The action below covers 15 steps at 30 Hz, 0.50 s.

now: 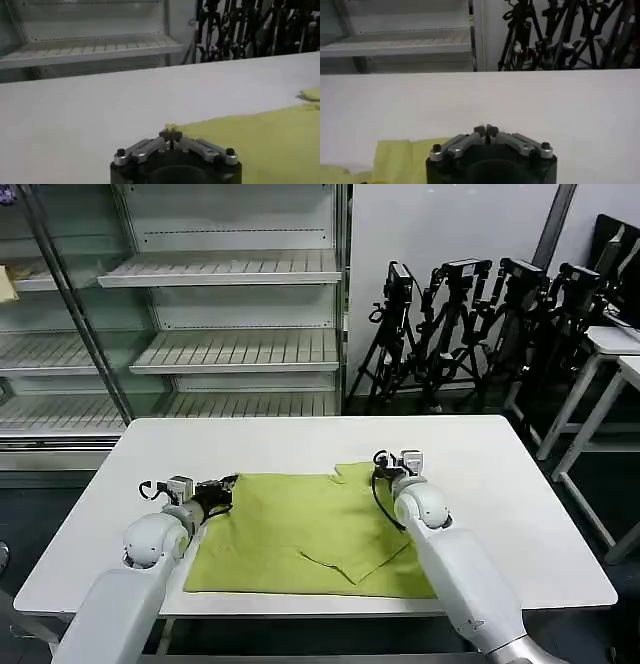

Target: Fold and organize the clothes.

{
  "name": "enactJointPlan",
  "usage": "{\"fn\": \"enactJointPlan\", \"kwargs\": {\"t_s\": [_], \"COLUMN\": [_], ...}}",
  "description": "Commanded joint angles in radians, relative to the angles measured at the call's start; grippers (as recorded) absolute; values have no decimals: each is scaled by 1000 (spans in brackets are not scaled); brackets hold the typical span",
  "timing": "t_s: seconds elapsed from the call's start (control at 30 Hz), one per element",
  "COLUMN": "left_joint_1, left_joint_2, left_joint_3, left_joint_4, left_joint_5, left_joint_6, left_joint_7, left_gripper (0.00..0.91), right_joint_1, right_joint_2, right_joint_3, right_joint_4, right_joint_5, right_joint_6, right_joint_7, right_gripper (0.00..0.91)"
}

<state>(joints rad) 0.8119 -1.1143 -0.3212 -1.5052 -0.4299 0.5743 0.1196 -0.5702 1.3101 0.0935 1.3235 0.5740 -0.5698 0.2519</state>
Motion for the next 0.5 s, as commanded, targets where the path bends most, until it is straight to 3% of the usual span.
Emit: {"fn": "enactJointPlan", "kwargs": {"t_s": [0.03,0.5], "left_joint_1": [6,89], "left_joint_2": [7,38], "left_joint_3": [-5,-35], "left_joint_4": [-37,-187], "left_joint_5": [-14,-66], "left_joint_6": [-5,-23], "left_joint_7": [-5,-30], "left_gripper": [10,10], "right_joint_1": [-14,-125], "right_joint_2": [-7,-60], "right_joint_3": [7,36], "right_joint_4": [55,288], "right_joint_5": [-17,-7], "right_joint_6": [19,-7], "right_joint_7": [-15,-11], "right_gripper": [0,0]}}
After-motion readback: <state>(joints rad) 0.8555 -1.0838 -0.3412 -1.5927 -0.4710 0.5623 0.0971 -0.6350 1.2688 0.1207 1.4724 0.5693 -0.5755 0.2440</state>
